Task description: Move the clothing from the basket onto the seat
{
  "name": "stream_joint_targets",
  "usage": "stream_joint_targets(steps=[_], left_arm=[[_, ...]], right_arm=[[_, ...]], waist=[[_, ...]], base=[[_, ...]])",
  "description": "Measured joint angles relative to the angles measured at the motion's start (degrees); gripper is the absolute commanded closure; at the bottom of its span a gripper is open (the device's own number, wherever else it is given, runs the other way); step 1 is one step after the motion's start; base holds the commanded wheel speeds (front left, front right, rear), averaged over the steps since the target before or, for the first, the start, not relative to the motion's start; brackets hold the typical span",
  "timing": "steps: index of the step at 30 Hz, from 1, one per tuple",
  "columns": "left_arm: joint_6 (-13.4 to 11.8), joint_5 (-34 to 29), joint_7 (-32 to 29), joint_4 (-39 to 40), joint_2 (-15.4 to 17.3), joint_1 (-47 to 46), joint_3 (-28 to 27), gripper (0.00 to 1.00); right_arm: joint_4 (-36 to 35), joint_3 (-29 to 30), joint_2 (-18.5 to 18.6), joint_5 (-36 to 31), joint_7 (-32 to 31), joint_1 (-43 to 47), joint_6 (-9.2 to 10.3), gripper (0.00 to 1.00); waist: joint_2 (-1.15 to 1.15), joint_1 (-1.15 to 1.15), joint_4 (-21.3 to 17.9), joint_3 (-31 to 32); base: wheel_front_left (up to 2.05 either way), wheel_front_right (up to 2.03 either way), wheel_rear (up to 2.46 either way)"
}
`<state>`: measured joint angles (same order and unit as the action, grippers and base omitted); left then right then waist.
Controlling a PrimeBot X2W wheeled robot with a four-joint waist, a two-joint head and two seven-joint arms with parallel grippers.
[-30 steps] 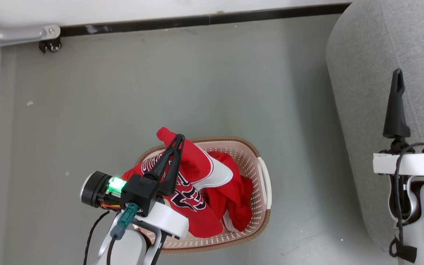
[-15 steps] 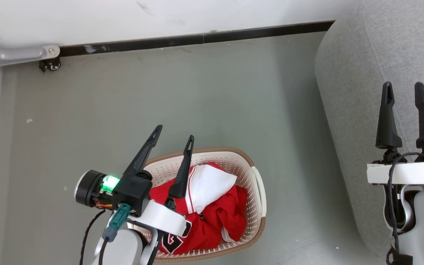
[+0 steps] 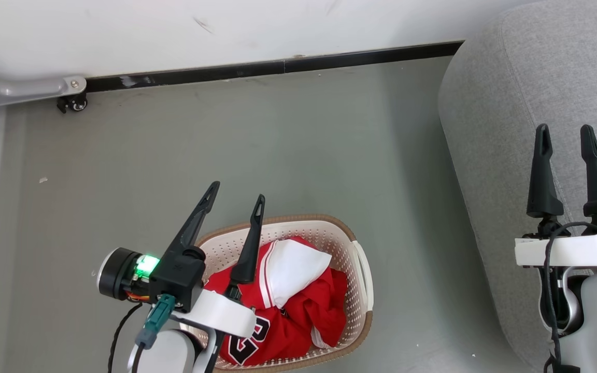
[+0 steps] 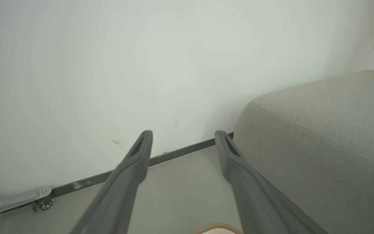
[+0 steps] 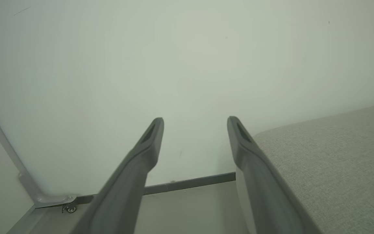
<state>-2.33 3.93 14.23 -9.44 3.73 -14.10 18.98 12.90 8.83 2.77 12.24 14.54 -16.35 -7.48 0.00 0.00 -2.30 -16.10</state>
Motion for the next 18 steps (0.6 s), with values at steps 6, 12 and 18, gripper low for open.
stream_joint_targets(steps=[6, 12, 18], left_arm=[[-0.01, 1.19, 0.0, 0.49, -0.01, 0.14, -0.89, 0.0], [-0.75, 2.47, 0.0, 0.99, -0.01, 0.68, -3.25, 0.0], [-1.8, 3.1, 0.0, 1.49, 0.21, 0.92, -6.16, 0.0]], right_arm=[[0.0, -0.36, 0.0, 0.01, 0.0, 0.04, 0.0, 0.0], [-0.01, -0.58, 0.0, -0.01, 0.0, 1.12, 0.0, 0.0], [-0.14, -0.7, 0.0, -0.27, 0.0, 1.76, 0.0, 0.0]], waist=[[0.0, 0.0, -0.07, 0.58], [0.0, 0.0, -0.25, 1.51], [0.0, 0.0, -0.39, 2.82]], base=[[0.0, 0.0, 0.0], [0.0, 0.0, 0.0], [0.0, 0.0, 0.0]])
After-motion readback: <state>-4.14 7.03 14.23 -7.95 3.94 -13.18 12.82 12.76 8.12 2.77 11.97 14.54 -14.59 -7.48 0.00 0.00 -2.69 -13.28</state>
